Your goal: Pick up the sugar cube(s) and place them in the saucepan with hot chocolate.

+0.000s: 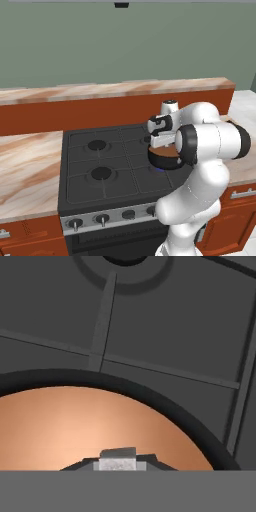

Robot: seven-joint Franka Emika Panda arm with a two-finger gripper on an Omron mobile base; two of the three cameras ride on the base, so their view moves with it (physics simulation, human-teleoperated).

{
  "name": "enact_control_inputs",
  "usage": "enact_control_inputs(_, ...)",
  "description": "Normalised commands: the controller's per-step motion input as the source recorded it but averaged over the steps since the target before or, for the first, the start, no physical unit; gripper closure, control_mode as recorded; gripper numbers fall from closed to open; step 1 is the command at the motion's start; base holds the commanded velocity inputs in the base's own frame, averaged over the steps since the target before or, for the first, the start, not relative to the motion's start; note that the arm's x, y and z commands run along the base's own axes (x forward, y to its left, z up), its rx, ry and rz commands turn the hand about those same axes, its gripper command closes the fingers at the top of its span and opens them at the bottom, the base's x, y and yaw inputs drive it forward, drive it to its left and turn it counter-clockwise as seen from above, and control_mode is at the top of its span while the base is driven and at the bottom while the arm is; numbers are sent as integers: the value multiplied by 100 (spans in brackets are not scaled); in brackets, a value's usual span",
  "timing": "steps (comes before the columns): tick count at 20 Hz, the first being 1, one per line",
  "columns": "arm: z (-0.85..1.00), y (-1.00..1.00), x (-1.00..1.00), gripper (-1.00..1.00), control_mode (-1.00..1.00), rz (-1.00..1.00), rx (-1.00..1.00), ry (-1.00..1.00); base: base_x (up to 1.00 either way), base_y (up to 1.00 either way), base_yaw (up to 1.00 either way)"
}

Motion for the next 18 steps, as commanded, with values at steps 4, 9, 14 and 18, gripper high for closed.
enact_control_inputs(4,-24,0,8,100,-100,0,0,0,0,0,0)
enact_control_inputs(9,-5,0,-13,100,-100,0,0,0,0,0,0)
enact_control_inputs(14,0,0,-24,100,-100,-1,0,0,0,0,0)
enact_control_inputs(18,0,0,-26,-100,-100,-2,0,0,0,0,0)
